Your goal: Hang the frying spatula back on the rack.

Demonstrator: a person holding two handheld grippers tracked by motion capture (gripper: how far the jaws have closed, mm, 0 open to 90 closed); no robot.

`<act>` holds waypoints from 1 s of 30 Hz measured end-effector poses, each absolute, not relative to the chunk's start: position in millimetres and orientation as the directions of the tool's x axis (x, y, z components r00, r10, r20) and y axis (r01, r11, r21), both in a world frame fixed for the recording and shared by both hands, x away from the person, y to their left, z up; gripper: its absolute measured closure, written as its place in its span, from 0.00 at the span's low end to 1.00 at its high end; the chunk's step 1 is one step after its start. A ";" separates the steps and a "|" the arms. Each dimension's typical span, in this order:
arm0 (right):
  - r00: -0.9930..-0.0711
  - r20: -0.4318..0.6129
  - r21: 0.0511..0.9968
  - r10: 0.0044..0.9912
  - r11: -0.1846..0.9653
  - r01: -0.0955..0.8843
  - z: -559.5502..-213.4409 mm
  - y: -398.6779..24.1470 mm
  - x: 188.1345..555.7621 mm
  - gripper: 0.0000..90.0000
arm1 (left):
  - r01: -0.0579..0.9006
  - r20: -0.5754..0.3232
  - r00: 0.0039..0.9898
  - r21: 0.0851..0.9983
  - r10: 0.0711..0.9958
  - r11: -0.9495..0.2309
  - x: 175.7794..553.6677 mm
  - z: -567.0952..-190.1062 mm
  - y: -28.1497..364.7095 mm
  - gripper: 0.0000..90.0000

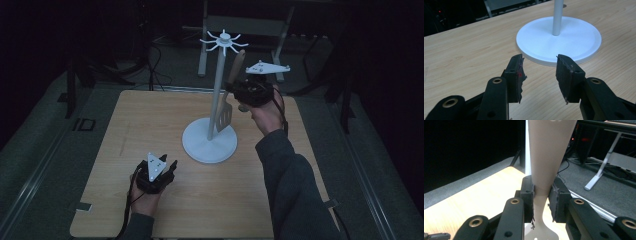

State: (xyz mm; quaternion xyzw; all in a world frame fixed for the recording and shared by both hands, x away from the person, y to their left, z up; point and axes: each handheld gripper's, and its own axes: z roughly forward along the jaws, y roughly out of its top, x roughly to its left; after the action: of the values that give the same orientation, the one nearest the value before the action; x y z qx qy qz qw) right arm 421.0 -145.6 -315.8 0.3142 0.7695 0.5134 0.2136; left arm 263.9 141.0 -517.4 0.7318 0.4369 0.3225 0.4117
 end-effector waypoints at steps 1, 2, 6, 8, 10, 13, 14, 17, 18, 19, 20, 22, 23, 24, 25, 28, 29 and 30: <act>-0.713 -0.004 0.923 0.701 0.276 0.267 -315.8 -145.5 421.3 0.83 | 0.374 0.112 0.411 0.884 0.905 -0.279 263.8 -517.5 140.9 0.64; -0.715 0.000 0.923 0.699 0.276 0.270 -315.5 -145.6 421.5 0.83 | 0.374 0.112 0.411 0.884 0.905 -0.279 263.8 -517.5 140.9 0.64; -0.723 0.016 0.922 0.691 0.270 0.278 -315.3 -146.0 421.8 0.83 | 0.373 0.113 0.412 0.884 0.904 -0.281 263.7 -517.8 140.4 0.64; -0.720 0.018 0.922 0.694 0.266 0.280 -315.2 -146.0 422.2 0.83 | 0.373 0.115 0.414 0.883 0.903 -0.283 263.9 -518.2 139.7 0.64; -0.720 0.018 0.922 0.694 0.266 0.280 -315.2 -146.0 422.2 0.83 | 0.374 0.115 0.413 0.883 0.903 -0.284 263.8 -518.3 139.5 0.64; -0.717 0.022 0.922 0.697 0.263 0.283 -314.6 -144.5 424.4 0.83 | 0.374 0.118 0.415 0.882 0.902 -0.287 264.0 -518.8 138.9 0.63; -0.716 0.025 0.922 0.698 0.260 0.285 -314.3 -144.1 424.7 0.83 | 0.375 0.118 0.414 0.881 0.903 -0.287 264.1 -518.9 139.0 0.63; -0.716 0.027 0.924 0.697 0.256 0.284 -315.0 -143.3 425.9 0.82 | 0.374 0.119 0.414 0.881 0.902 -0.288 263.9 -518.7 139.2 0.63; -0.715 0.024 0.925 0.698 0.257 0.281 -315.2 -143.3 426.1 0.82 | 0.374 0.119 0.414 0.882 0.902 -0.288 263.9 -518.7 139.3 0.63; -0.715 0.024 0.925 0.698 0.257 0.281 -315.2 -143.3 426.1 0.82 | 0.374 0.119 0.415 0.882 0.902 -0.288 263.8 -518.6 139.3 0.63; -0.707 0.025 0.929 0.707 0.245 0.278 -315.4 -144.0 425.6 0.75 | 0.373 0.119 0.414 0.882 0.902 -0.288 263.6 -518.4 139.3 0.63; -0.703 0.034 0.934 0.711 0.227 0.276 -315.1 -146.1 424.7 0.68 | 0.373 0.119 0.415 0.882 0.902 -0.288 263.5 -518.3 139.2 0.63; -0.697 0.032 0.936 0.716 0.224 0.273 -315.1 -146.9 424.0 0.64 | 0.373 0.119 0.415 0.882 0.902 -0.288 263.5 -518.3 139.2 0.63; -0.697 0.032 0.936 0.716 0.224 0.273 -315.1 -146.9 424.0 0.64 | 0.373 0.120 0.414 0.882 0.902 -0.288 263.6 -518.5 139.1 0.63; -0.693 0.032 0.937 0.721 0.219 0.272 -315.3 -147.7 423.4 0.60 | 0.374 0.120 0.415 0.881 0.902 -0.290 263.7 -518.6 138.9 0.63; -0.683 0.037 0.942 0.729 0.203 0.267 -316.6 -151.0 422.2 0.54 | 0.375 0.122 0.418 0.879 0.900 -0.294 263.6 -519.1 137.8 0.63; -0.679 0.044 0.943 0.733 0.193 0.269 -317.3 -152.8 421.8 0.51 | 0.375 0.123 0.418 0.879 0.900 -0.294 263.7 -519.2 137.7 0.63; -0.677 0.046 0.945 0.735 0.188 0.268 -317.5 -153.6 421.7 0.50 | 0.375 0.123 0.418 0.879 0.900 -0.294 263.7 -519.2 137.6 0.63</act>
State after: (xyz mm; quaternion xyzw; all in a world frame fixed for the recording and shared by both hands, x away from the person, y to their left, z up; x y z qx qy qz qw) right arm 421.7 -153.6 -317.5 0.3388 0.7398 0.5395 0.2163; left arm 263.7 137.6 -519.2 0.7370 0.4325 0.3223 0.4072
